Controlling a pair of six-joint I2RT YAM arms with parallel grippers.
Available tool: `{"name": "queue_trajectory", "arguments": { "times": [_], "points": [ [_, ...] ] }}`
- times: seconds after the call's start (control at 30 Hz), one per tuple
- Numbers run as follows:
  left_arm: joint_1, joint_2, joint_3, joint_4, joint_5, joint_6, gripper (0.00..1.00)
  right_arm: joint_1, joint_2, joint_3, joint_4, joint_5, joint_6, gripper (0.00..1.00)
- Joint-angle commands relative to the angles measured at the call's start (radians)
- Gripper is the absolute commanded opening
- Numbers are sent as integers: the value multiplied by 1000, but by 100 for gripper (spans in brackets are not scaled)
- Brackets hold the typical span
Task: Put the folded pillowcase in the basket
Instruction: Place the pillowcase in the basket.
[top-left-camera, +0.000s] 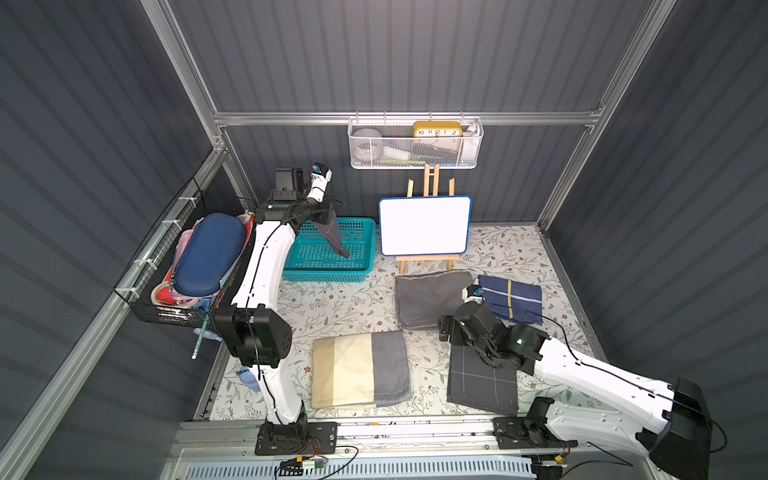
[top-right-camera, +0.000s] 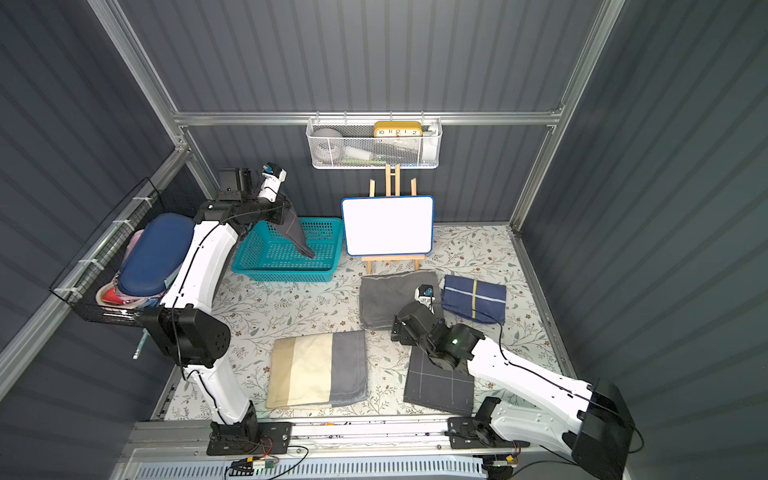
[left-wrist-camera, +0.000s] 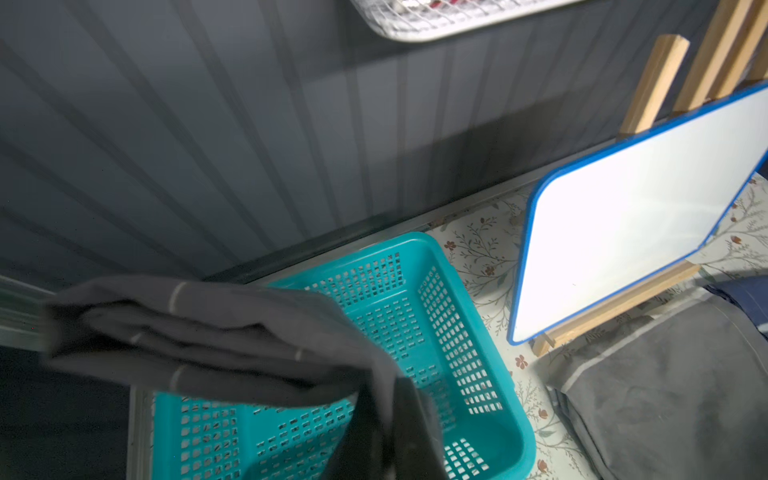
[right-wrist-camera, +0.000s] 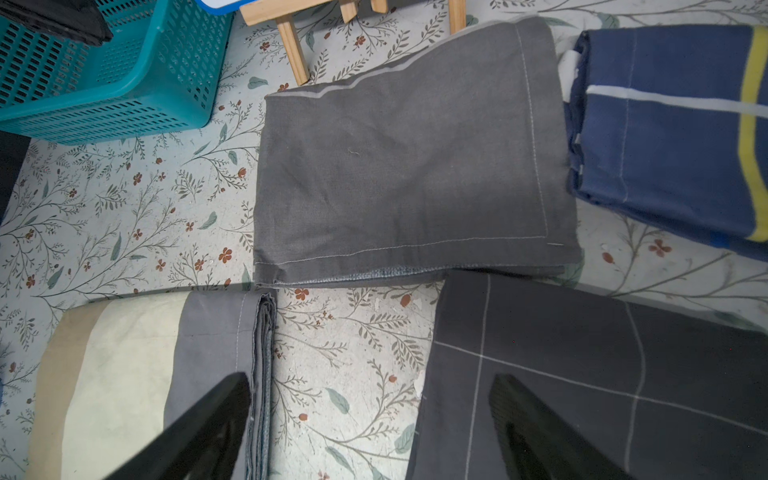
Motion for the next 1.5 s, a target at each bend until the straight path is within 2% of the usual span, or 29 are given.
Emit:
{"name": "queue_trajectory", "arguments": {
  "times": [0.0, 0.27, 0.43, 0.7, 1.17, 1.3, 1.47],
  "points": [
    [-4, -30, -44, 47, 93, 78, 0, 4, 10, -3, 2, 5, 9, 95],
    [-5, -4, -103, 83, 108, 130, 0, 4, 15, 20, -21, 6, -2, 95],
    [-4, 0, -165, 95, 208, 155, 0, 4, 13, 26, -28, 14, -2, 95],
    [1, 67, -195, 106, 201, 148, 0, 4, 24, 31, -29, 7, -5, 95],
    [74, 164, -193, 130, 57, 84, 0, 4, 23, 14, -28, 10, 3, 95],
    [84, 189, -201, 133, 54, 38, 4, 4, 15, 12, -29, 16, 4, 95],
    [106, 207, -220, 149, -33, -17, 8, 4, 16, 11, -30, 11, 9, 95]
  ]
}}
